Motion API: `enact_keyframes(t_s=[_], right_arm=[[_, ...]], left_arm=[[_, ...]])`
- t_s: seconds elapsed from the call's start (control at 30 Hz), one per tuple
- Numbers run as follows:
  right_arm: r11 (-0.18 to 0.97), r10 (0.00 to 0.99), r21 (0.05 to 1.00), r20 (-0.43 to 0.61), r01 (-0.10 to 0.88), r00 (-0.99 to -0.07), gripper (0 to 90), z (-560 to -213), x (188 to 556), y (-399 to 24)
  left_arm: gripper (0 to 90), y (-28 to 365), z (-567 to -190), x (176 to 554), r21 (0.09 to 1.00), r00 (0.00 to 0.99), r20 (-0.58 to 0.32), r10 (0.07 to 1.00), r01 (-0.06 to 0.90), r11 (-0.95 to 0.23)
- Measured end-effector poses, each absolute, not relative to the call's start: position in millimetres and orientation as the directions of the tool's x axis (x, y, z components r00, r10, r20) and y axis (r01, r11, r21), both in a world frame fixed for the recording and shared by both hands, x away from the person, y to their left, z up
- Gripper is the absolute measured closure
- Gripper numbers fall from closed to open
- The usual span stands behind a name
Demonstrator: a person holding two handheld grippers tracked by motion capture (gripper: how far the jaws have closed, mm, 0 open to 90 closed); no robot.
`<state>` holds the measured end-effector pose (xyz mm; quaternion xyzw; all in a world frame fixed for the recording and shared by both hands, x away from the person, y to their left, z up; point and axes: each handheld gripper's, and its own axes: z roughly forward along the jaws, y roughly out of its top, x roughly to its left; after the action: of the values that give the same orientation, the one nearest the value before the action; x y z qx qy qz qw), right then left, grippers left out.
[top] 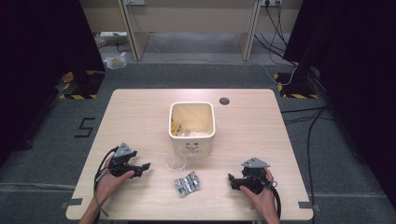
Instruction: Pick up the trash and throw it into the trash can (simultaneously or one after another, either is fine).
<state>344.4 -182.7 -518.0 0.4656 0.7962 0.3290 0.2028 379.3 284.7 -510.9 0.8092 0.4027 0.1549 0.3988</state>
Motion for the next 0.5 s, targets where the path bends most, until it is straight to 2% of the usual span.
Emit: enact_keyframes(t_s=[0.5], right_arm=[[0.350,0.874,0.712,-0.016,0.608,-0.485,7.3,-518,344,-183]], left_arm=[[16.7,277,-479,370,0.811,0.673,-0.144,0.726,0.501,-0.304]])
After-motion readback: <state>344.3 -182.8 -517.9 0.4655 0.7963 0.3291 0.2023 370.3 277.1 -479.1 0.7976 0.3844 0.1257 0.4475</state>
